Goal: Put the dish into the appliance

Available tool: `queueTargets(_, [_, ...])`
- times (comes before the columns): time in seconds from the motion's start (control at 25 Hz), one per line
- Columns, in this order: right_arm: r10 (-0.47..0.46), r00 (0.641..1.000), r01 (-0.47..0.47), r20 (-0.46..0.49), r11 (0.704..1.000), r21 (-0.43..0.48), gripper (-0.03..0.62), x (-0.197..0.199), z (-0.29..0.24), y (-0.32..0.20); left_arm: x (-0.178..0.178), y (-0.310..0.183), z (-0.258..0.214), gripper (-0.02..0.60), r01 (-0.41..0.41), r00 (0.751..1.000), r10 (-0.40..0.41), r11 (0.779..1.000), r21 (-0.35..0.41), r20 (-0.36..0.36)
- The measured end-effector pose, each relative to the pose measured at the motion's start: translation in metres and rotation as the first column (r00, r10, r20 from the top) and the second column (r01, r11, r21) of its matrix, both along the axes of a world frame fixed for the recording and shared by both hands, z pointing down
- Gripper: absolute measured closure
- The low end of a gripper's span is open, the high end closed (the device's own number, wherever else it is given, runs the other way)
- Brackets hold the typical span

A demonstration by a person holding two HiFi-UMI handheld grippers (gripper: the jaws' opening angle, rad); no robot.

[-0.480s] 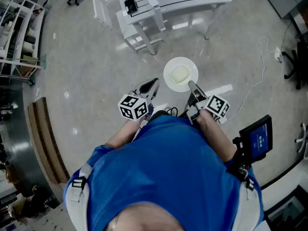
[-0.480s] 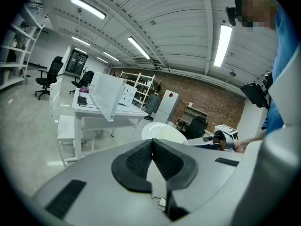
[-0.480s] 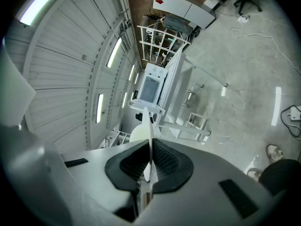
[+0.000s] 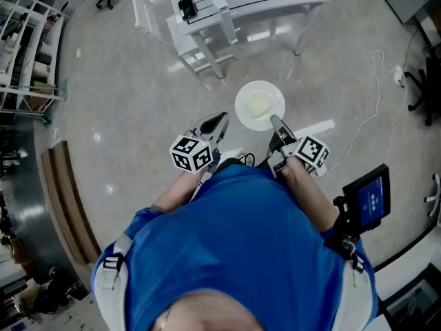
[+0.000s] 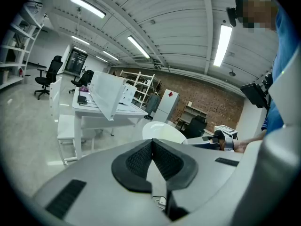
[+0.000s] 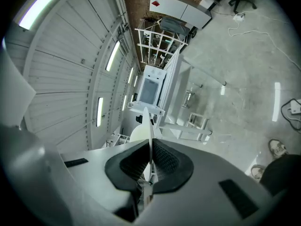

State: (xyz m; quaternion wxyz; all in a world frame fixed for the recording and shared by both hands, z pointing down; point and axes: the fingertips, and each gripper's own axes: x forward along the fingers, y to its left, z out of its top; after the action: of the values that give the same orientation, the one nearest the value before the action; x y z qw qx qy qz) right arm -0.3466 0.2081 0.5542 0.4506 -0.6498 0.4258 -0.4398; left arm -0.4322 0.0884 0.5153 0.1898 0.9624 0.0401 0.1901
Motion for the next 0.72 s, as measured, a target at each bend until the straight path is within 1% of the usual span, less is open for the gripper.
queueTargets(0.4, [0.064,0.997,-0.065,0.037,0.997,0.029,0.583,-0.0015,0.0036,0.0028,-0.0054,-0.0034,0.0031,0.575,-0.019,1.000,0.019,1.000,-0.001,0.002])
queueTargets(0.72, [0.106,0.994,-0.107,0.033,0.994,0.029,0.583,-0.0095,0.0008,0.0040,-0.0097,-0.0057,0.0026,0.575,-0.062,0.998,0.062,0.998,-0.012,-0.002])
